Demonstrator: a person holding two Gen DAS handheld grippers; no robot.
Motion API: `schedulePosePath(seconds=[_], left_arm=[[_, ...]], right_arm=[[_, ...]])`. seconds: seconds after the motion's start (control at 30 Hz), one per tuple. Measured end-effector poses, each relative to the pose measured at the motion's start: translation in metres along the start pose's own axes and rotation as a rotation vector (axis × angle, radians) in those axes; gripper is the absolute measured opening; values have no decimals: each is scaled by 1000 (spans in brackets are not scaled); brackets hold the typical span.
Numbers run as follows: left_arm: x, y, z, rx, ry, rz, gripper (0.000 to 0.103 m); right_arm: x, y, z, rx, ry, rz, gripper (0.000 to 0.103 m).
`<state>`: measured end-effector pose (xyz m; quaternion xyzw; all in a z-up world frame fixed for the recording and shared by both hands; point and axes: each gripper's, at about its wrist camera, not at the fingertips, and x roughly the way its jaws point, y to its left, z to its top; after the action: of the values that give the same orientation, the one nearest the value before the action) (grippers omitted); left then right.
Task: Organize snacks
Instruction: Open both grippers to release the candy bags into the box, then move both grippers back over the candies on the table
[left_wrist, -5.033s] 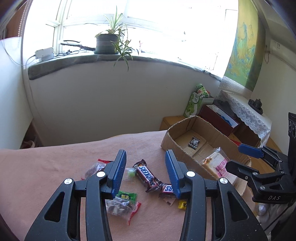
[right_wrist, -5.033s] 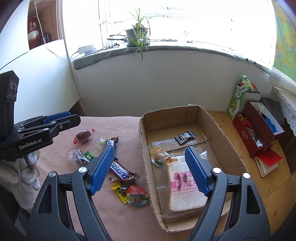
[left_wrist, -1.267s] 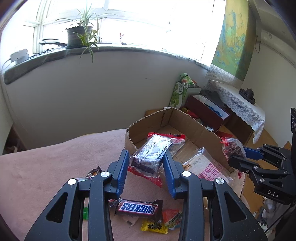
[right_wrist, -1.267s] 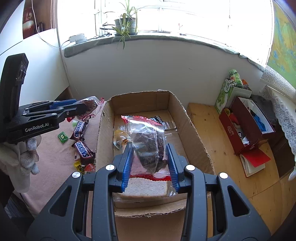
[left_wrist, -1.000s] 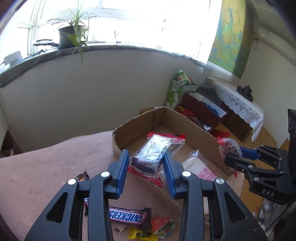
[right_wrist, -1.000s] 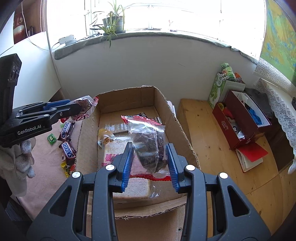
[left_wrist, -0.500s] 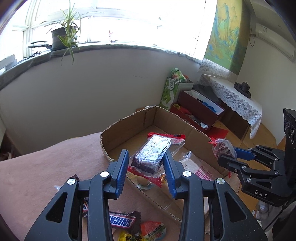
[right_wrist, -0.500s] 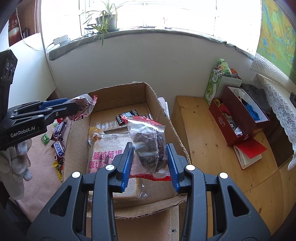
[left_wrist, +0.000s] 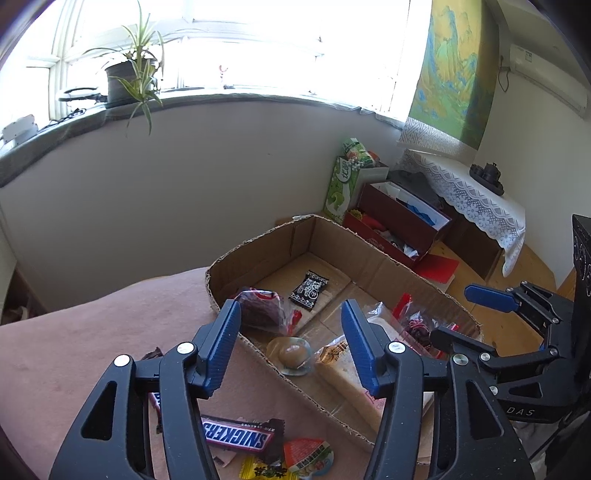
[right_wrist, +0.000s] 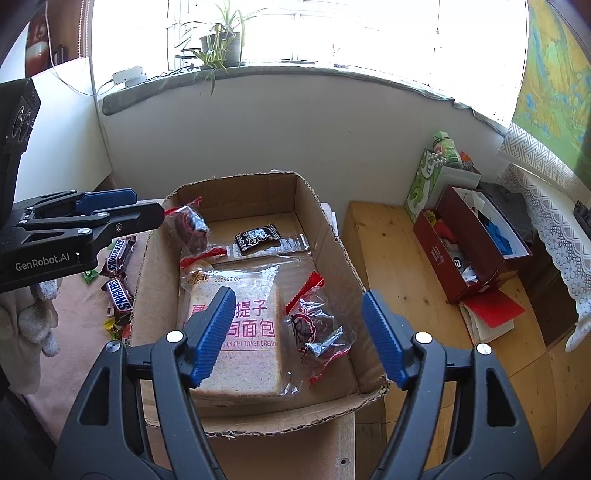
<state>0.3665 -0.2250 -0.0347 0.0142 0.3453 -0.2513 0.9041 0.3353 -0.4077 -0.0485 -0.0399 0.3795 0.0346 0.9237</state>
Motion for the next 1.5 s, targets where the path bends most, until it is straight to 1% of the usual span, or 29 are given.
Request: schedulePosePath(seconds=[0.07,0.17,0.43,0.7,0.93,1.23,1.37,1.5], left_arm=[[-2,1,0,-2,-3,1,56],[-5,2,-1,-4,-8,2,59],[-17,7,-3,-13,-21,6,59],[-41,30,-10,-32,-44,27,59],[-63,65,-19,-83,-55,67,59],[-80,110,-40,-159,-46,118,59],[-83,125,-57,-183,-16,130,59],[-84,134,-77,-200,14,134,59]], right_arm=[[0,2,0,-5,3,-4,74],[0,3,0,-2,5,-3,74],[-8,8,-2,-7,1,-6,74],[-28,25,-1,-15,-24,13,74],[-41,52,-5,-33,-37,59,74],[-48,103,-14,-99,-37,158,74],[-47,128,-20,-153,-33,191,74],[-38,148,-29,-170,-6,242,74]])
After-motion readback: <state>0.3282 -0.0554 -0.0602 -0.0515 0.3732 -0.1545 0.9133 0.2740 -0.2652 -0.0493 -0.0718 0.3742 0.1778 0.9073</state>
